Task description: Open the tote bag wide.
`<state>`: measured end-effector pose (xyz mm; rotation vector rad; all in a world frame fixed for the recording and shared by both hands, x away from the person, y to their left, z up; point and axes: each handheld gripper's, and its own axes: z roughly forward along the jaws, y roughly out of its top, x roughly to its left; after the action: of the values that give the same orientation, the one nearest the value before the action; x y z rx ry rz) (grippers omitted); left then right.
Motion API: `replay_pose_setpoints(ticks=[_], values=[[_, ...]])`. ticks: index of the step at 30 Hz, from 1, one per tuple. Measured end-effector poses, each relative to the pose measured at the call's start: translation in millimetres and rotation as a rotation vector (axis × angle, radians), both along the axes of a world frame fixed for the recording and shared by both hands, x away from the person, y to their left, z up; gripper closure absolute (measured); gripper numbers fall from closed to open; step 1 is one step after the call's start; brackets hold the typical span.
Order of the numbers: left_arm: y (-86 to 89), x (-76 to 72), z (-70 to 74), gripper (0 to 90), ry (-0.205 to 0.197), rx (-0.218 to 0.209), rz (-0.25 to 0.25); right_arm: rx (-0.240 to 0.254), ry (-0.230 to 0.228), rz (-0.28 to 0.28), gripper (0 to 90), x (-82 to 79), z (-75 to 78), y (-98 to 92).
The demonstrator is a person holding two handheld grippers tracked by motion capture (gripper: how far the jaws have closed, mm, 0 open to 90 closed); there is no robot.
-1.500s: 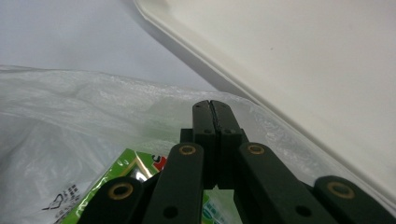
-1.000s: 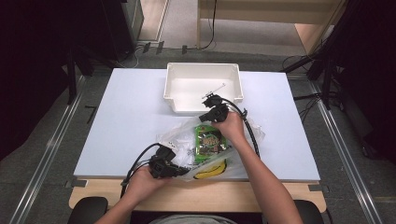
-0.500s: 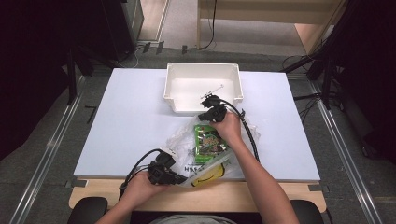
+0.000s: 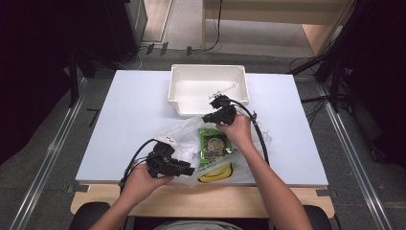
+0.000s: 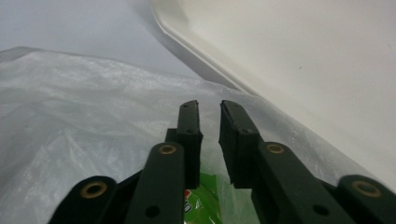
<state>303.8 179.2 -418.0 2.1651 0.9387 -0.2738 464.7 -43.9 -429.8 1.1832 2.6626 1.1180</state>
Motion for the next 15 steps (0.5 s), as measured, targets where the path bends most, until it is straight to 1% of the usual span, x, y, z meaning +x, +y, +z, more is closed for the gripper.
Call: replay_pose_setpoints(ticks=[2,3,4,6,7,8,10,11,14,15], values=[[-0.3,5.2,5.4,58.1,-0.004,-0.001,0.003,0.022,-0.009,0.001,71.7,-4.3,2.7,-3.9],[-0.5,6.8,7.3,56.7,-0.007,-0.001,0.005,0.027,-0.002,0.005,70.1,-6.0,3.4,-5.7],[-0.9,9.9,10.2,54.6,-0.008,-0.005,0.004,0.031,-0.003,0.006,68.8,-7.4,3.5,-7.0],[-1.7,14.4,13.6,49.5,-0.013,-0.01,0.006,0.026,-0.001,0.014,65.5,-10.7,4.3,-10.4],[-2.7,17.7,16.1,46.6,-0.009,-0.008,0.007,0.011,0.003,0.021,63.6,-11.5,5.5,-12.3],[-3.0,19.8,17.6,45.7,-0.015,-0.007,0.008,0.006,0.001,0.018,63.2,-13.0,7.7,-15.5],[-4.1,25.3,20.7,42.2,-0.029,-0.01,0.007,0.022,-0.008,0.016,60.3,-14.0,10.1,-21.2],[-4.6,28.2,21.7,41.2,-0.034,-0.013,0.007,0.027,-0.001,0.014,58.3,-14.8,11.5,-24.1],[-6.2,36.1,24.5,39.0,-0.034,-0.023,-0.003,0.038,-0.013,0.009,54.9,-18.9,12.2,-33.3],[-6.9,38.3,25.5,38.1,-0.036,-0.026,0.001,0.039,-0.008,0.007,54.3,-19.9,12.0,-34.9]])
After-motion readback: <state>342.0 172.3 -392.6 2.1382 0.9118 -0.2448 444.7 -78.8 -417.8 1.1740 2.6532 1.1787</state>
